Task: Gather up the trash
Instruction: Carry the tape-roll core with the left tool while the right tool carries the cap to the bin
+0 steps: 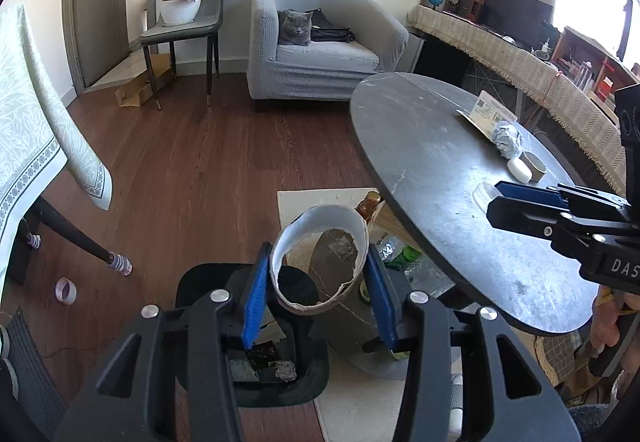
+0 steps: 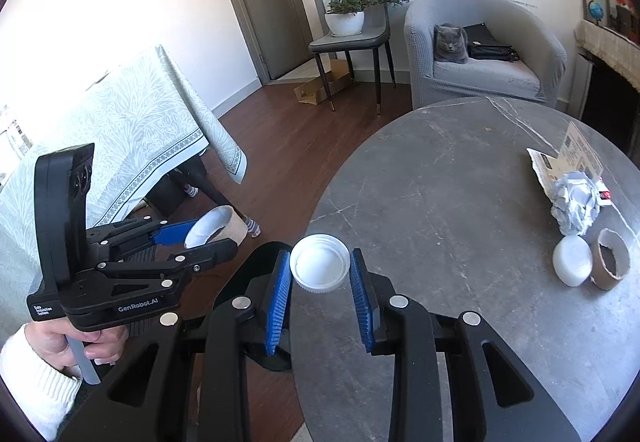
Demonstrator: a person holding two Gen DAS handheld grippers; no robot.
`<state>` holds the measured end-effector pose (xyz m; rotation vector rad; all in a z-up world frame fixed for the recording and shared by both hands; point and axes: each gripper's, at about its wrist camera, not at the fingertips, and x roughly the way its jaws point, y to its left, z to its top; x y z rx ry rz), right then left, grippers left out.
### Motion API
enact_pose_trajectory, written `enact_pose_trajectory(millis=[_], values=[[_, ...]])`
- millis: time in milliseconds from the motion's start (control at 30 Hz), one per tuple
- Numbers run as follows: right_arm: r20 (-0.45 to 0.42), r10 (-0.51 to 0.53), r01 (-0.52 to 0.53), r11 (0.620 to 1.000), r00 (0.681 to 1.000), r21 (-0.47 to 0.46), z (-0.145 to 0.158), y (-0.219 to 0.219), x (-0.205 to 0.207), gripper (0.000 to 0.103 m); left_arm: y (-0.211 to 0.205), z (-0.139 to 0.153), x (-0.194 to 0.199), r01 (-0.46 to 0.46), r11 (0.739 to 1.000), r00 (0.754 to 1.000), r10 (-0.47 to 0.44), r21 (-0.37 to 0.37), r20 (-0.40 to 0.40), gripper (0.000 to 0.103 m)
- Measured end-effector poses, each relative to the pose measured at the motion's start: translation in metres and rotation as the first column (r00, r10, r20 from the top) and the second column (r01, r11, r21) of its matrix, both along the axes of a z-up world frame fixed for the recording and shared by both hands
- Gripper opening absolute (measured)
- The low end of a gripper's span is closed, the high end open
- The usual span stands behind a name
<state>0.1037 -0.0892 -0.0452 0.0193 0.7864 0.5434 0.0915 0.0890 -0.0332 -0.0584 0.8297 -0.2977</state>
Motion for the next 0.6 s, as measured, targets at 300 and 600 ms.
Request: enact_pose_trajectory(millis=[300, 600], values=[[0.009, 0.078, -0.078, 0.996, 0.997, -0.032, 0.000, 0.046, 0.001, 0.030, 0.046, -0.026, 0.000, -0.081, 0.997, 0.995, 0.082, 0.019, -0.063, 0.048], [-0.015, 0.129, -0.129, 0.989, 0.992, -0.069, -0.013, 0.087, 0.008, 0.030, 0.066, -0.062, 0.003, -0.105, 0.994, 0.977, 0.101, -0.012, -0.188, 0.048]])
